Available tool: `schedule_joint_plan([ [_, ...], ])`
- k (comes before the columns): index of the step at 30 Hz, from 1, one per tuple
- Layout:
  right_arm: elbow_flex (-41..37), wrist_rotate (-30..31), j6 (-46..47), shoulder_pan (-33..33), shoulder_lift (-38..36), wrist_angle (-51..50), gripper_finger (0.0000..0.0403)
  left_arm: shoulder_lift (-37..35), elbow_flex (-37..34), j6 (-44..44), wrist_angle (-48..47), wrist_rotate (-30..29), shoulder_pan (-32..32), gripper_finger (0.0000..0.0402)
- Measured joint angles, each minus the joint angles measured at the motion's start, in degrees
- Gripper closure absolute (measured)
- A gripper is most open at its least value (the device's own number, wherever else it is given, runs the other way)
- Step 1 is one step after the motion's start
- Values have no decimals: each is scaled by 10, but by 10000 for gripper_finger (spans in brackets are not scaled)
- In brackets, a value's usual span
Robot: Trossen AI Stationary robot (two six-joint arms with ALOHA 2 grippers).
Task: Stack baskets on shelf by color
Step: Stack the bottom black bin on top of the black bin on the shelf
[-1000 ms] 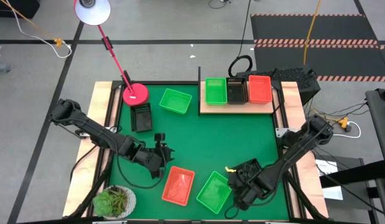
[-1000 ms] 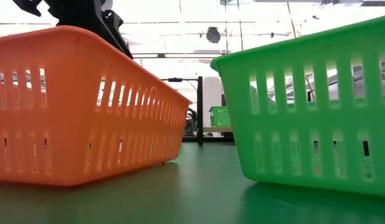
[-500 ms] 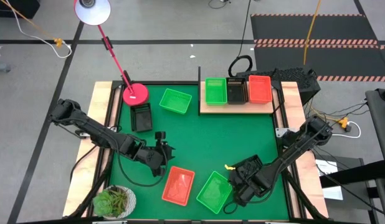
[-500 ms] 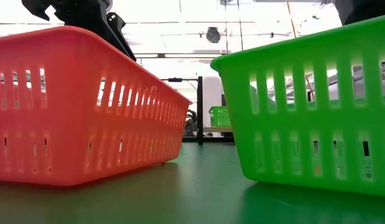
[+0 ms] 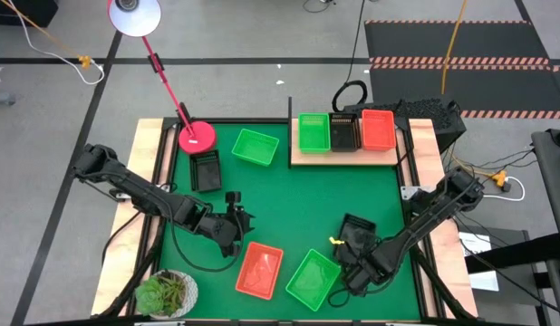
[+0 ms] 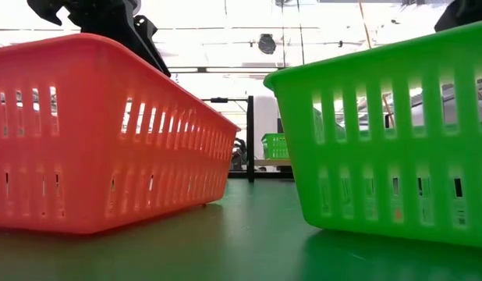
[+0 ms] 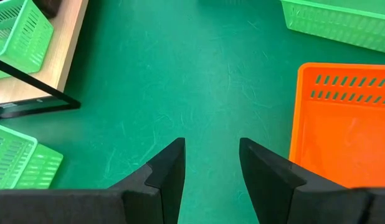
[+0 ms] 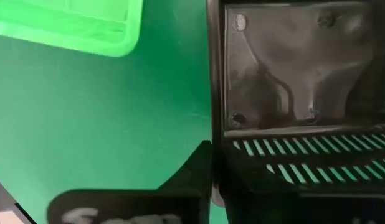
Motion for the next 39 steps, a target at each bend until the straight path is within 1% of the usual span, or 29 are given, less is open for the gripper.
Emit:
schedule_joint_plan([
  [3,0,6,0,-1,-1,1,361,0,0,0,0,0,0,247],
  [8,0,33,-9,0,-2,-4,306,0,0,0,0,0,0,247],
  [11,0,47,-10,-1,-2,-5,289,0,0,-1,0,0,0,247],
  [13,0,47,-11,-1,-2,-7,287,0,0,-1,0,0,0,247],
  [15,0,47,-12,-1,-2,-11,293,0,0,-1,1,0,0,247],
  [17,0,47,-12,-1,-2,-15,310,0,0,-1,1,0,0,247],
  [19,0,47,-16,-1,-2,-20,335,0,0,-1,1,0,0,247],
  [22,0,47,-33,-1,-2,-20,383,0,0,-1,1,0,0,247],
  [23,2,47,-41,-1,-2,-23,391,0,0,-1,1,0,0,247],
  [27,33,52,-54,-1,-2,-60,390,0,0,-1,2,0,0,247],
  [30,74,77,-81,-1,-2,-115,396,0,0,1,2,0,0,247],
  [35,139,137,-176,-3,-2,-195,397,0,0,0,2,0,0,247],
  [39,164,199,-260,-15,-9,-240,399,0,0,-3,2,5,-1,247],
])
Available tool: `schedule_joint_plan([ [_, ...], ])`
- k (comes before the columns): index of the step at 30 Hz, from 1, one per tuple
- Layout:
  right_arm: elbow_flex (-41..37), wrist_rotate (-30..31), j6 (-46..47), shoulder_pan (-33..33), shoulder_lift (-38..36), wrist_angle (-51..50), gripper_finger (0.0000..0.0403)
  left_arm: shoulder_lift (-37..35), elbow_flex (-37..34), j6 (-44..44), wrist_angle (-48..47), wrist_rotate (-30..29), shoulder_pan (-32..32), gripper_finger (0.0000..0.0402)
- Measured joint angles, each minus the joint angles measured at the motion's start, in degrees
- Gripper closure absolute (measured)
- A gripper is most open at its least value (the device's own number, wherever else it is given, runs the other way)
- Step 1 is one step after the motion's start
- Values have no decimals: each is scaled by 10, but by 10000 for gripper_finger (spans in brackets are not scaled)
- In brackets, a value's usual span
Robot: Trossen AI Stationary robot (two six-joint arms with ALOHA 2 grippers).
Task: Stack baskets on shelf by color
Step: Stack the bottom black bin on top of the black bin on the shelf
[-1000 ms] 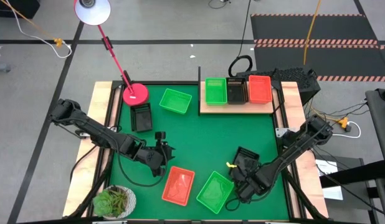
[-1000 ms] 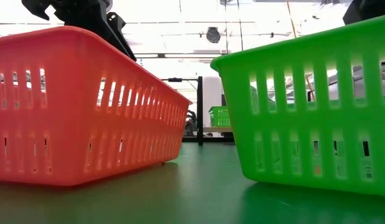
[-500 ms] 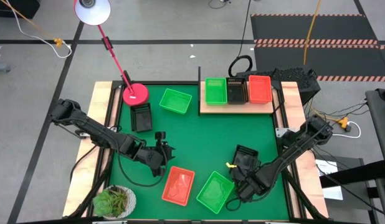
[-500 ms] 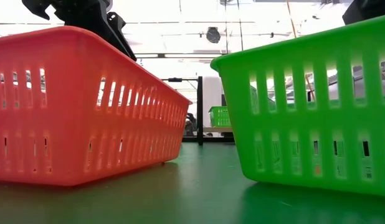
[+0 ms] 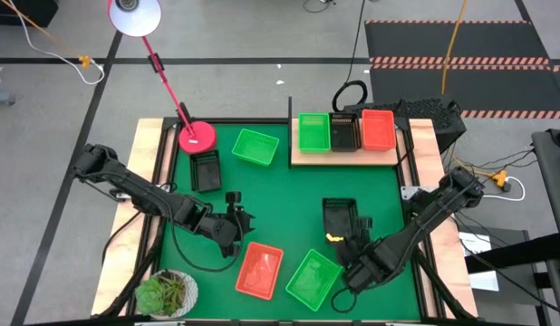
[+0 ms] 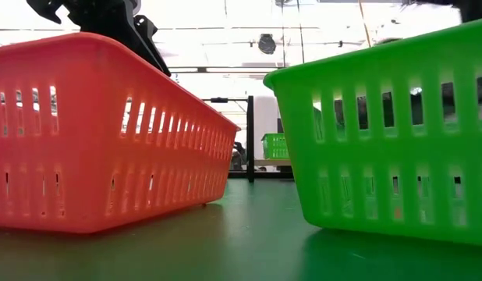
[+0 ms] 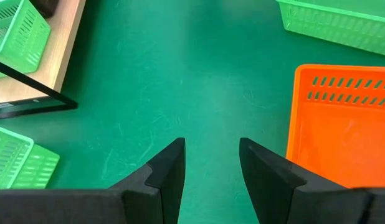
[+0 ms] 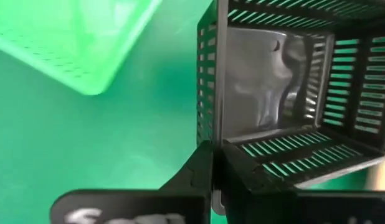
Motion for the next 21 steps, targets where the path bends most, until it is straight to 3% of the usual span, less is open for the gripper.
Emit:
schedule_joint_plan([
  [11,2,70,-127,-92,-98,-21,399,0,0,-17,3,0,-3,247],
  [21,2,73,-229,-177,-172,-20,399,0,0,-16,21,0,-11,247],
])
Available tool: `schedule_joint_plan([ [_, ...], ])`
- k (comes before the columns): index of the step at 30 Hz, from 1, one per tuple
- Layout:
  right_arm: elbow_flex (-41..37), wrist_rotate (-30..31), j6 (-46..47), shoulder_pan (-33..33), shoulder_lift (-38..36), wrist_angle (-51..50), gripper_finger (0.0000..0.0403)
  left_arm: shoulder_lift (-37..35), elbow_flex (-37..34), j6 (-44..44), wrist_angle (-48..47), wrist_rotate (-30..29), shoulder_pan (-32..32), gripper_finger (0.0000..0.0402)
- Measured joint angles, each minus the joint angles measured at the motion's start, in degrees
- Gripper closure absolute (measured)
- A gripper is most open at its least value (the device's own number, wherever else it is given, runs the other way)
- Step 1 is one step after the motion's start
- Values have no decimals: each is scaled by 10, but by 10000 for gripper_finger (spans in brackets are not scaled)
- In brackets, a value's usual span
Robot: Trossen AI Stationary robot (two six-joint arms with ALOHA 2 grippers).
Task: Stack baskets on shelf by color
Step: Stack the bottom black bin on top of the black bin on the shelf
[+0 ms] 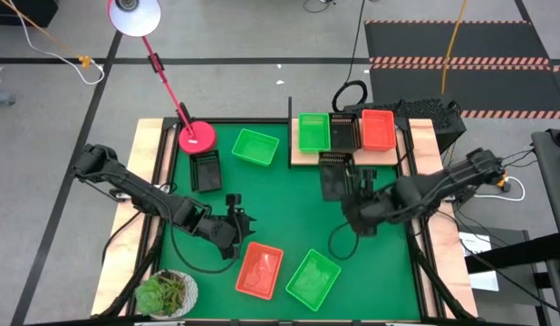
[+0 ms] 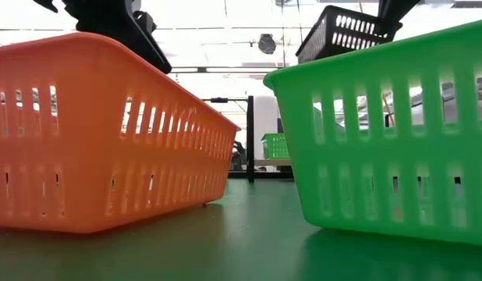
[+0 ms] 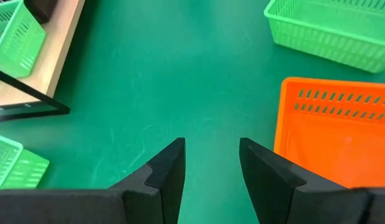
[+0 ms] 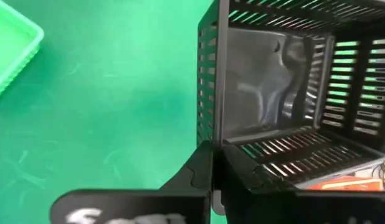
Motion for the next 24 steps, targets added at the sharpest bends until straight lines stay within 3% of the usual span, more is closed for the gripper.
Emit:
schedule_joint_plan([
  [24,0,-3,-291,-272,-56,23,397,0,0,1,12,0,0,247],
])
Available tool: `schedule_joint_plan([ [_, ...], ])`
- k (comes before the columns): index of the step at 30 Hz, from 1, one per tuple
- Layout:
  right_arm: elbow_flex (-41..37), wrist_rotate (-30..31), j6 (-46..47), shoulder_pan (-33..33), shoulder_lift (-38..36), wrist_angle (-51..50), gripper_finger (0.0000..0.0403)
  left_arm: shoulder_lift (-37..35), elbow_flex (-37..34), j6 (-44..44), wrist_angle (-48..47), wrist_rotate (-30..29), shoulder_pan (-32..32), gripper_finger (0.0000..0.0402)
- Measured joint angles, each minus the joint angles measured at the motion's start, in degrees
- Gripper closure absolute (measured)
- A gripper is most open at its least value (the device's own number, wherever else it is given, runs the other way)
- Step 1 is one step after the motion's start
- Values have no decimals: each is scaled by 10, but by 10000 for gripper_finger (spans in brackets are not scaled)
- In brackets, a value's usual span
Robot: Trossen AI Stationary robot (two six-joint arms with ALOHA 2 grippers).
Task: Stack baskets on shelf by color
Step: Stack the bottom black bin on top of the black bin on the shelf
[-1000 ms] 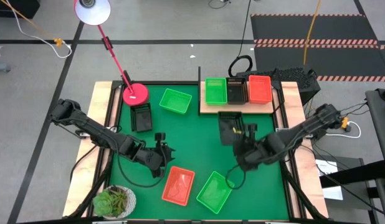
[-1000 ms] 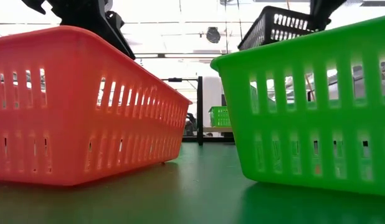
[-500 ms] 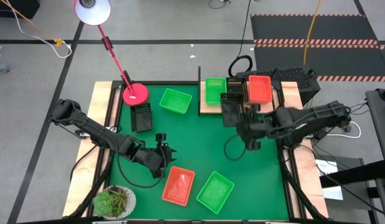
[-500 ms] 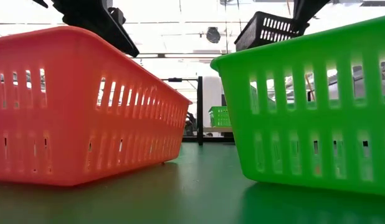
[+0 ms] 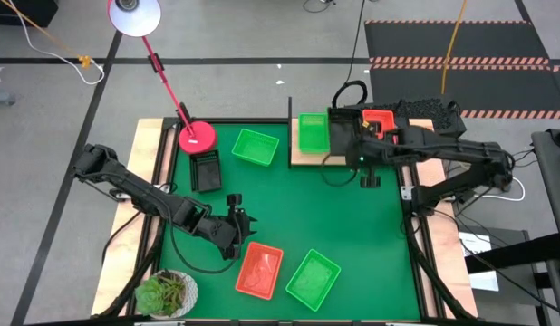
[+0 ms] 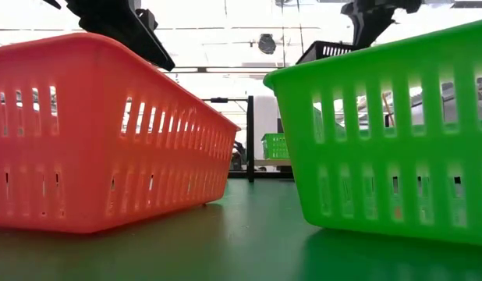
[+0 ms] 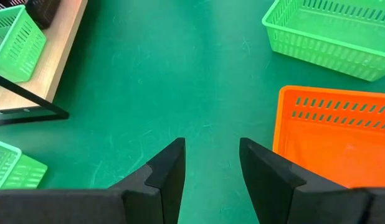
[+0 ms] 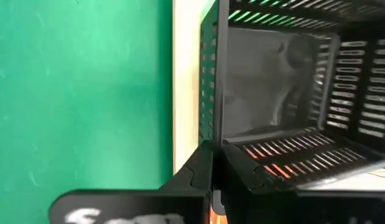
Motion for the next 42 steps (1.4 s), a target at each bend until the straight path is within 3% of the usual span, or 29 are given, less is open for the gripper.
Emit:
schedule_joint_plan([
  [6,0,-4,-58,-57,0,23,397,0,0,0,0,0,0,247],
  [20,-5,-80,-147,-176,23,88,397,0,0,-2,0,0,0,247],
  [42,-188,-120,-216,-250,24,233,396,0,0,1,2,0,0,247],
])
